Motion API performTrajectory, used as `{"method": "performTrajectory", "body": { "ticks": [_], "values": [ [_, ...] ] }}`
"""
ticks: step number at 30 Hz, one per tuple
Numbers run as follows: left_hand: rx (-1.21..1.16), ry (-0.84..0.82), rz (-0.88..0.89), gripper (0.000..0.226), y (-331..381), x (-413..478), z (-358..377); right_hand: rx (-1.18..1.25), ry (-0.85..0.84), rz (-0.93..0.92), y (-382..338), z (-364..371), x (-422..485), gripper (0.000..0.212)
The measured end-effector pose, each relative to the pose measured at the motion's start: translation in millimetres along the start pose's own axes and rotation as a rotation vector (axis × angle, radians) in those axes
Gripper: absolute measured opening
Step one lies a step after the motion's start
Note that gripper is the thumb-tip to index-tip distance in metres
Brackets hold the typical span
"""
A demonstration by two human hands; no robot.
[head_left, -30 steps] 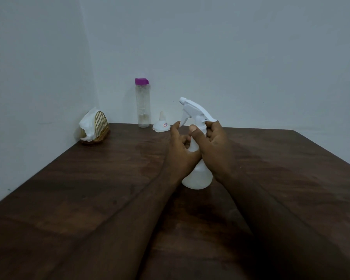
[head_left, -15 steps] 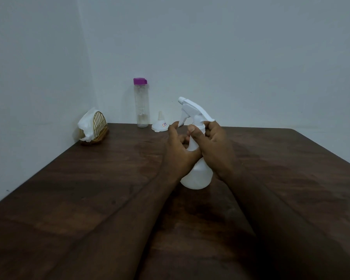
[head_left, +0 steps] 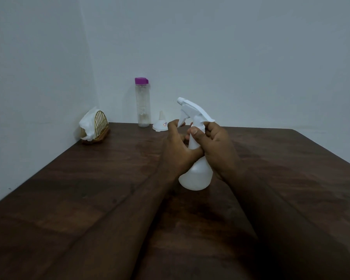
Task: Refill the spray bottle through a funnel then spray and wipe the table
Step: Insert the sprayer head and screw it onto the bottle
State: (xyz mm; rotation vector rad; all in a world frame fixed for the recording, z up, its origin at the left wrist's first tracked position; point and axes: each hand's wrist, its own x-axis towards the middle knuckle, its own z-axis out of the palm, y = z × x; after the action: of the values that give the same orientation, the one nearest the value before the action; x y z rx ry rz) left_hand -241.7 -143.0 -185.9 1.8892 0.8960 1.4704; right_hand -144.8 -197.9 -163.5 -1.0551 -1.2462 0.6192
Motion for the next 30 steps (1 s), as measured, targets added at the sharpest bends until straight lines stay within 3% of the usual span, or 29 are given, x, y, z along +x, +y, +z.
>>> {"method": "performTrajectory", "body": {
  "ticks": [3, 6, 16, 30],
  "values": [
    [0.022, -0.006, -0.004, 0.078, 0.7, 0.1, 0.1, 0.009, 0.055, 0.010, -0.5, 6.1, -1.0, 0.042],
    [0.023, -0.024, -0.001, 0.080, 1.0, -0.3, -0.6, -0.019, 0.069, -0.001, -0.3, 8.0, -1.0, 0.045],
    [-0.067, -0.049, -0.004, 0.084, 0.2, -2.4, -0.7, -0.036, -0.114, 0.045, -6.3, -8.4, 0.1, 0.014],
    [0.009, -0.027, 0.004, 0.074, 1.2, -1.1, -0.8, -0.102, 0.161, -0.022, -0.8, 15.2, -4.3, 0.024]
  ]
}}
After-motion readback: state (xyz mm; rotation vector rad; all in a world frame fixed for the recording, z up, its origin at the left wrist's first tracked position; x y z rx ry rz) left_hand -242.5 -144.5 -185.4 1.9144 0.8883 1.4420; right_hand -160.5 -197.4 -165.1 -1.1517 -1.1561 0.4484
